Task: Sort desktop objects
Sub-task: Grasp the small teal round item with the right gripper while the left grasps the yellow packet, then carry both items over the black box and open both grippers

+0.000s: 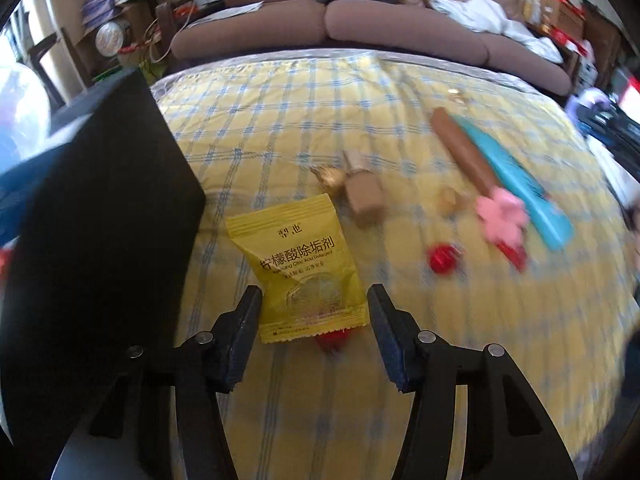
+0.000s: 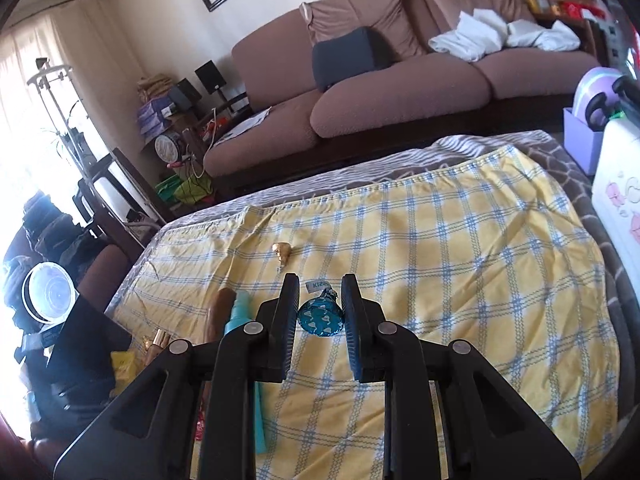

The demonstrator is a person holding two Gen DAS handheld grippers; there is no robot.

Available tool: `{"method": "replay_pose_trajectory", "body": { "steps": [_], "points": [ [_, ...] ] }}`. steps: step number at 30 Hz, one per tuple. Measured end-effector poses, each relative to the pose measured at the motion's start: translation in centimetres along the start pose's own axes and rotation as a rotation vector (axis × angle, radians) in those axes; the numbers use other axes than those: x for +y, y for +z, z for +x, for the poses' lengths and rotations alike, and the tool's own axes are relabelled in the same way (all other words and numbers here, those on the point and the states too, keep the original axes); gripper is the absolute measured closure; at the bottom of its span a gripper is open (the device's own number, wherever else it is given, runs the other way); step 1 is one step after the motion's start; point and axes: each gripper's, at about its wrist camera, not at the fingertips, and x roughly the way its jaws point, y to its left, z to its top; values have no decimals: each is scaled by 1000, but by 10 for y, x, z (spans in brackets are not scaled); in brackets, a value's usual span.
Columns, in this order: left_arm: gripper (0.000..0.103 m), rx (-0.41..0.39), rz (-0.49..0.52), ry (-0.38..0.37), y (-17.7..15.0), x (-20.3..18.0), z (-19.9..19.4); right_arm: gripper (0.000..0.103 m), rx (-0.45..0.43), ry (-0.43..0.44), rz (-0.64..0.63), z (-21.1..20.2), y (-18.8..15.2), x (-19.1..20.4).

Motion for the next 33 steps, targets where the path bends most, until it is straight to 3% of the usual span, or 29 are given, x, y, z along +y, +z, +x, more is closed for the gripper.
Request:
{"method": "replay_pose_trajectory", "body": {
  "steps": [5,9,12,16,20,24,26,29,31,33],
  "points": [
    [47,-64,7,-31,-20,13,-73,83,-13,6,-9,-6,3,5],
    [47,-160,-33,-19,-32,39,-135,83,-21,17,-36,-12,6,18],
    [47,-246,-77,52,-41,69,-178,83,-32,11,-87,-27,9,40],
    [47,-369,-254,135,-59,132,-230,83,-99,35,-196,-66,15,87],
    [47,-481,-344,246,-82,169,-252,83,-119,102,-280,-101,11,140],
    [47,-439,-452,210,-90,201,-240,83,-82,283,-358,-132,-16,215],
    [47,-412,-486,246,-94,214,-232,83,-60,367,-411,-135,-31,250],
    [47,-328,-569,242,-103,235,-215,83,17,522,-452,-117,-55,314],
    [46,-273,-625,175,-108,246,-202,83,69,561,-465,-98,-70,349],
    [46,-273,-605,176,-106,245,-201,83,123,582,-485,-83,-83,379]
  ]
}}
